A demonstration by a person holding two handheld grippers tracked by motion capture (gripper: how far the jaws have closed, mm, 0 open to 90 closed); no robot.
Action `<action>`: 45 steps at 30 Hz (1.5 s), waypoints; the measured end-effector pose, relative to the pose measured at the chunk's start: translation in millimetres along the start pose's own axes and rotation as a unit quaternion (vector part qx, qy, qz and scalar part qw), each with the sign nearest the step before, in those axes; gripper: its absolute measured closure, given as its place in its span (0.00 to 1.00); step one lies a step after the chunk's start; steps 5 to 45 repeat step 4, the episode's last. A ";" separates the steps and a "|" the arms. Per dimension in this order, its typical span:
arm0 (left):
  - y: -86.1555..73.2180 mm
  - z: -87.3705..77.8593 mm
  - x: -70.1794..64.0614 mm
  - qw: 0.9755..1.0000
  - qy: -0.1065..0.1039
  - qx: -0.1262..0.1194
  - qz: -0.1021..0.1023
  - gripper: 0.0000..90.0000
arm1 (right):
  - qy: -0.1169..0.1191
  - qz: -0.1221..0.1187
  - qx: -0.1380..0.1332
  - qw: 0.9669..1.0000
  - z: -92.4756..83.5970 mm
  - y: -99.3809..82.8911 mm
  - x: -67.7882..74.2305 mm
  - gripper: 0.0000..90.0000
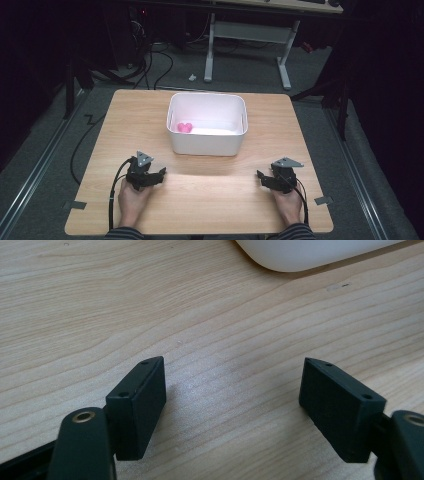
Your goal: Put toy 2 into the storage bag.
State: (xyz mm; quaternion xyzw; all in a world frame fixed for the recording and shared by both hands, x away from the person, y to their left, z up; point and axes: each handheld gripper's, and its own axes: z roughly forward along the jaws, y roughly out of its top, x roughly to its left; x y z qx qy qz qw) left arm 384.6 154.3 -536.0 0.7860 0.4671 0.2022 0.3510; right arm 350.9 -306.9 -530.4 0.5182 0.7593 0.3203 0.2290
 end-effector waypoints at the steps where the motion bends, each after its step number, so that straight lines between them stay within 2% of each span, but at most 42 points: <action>1: 0.0 0.0 0.0 1.000 0.000 0.000 0.000 0.30 | 0.000 0.000 0.000 1.000 0.0 0.0 0.0 0.36; 4: 0.0 0.0 0.0 1.000 0.000 0.000 0.000 0.30 | 0.002 -0.002 0.002 1.000 0.3 0.2 0.0 0.34; 45: 0.0 0.0 0.0 1.000 0.000 0.000 0.000 0.30 | 0.002 -0.002 0.002 1.000 0.3 0.2 0.0 0.34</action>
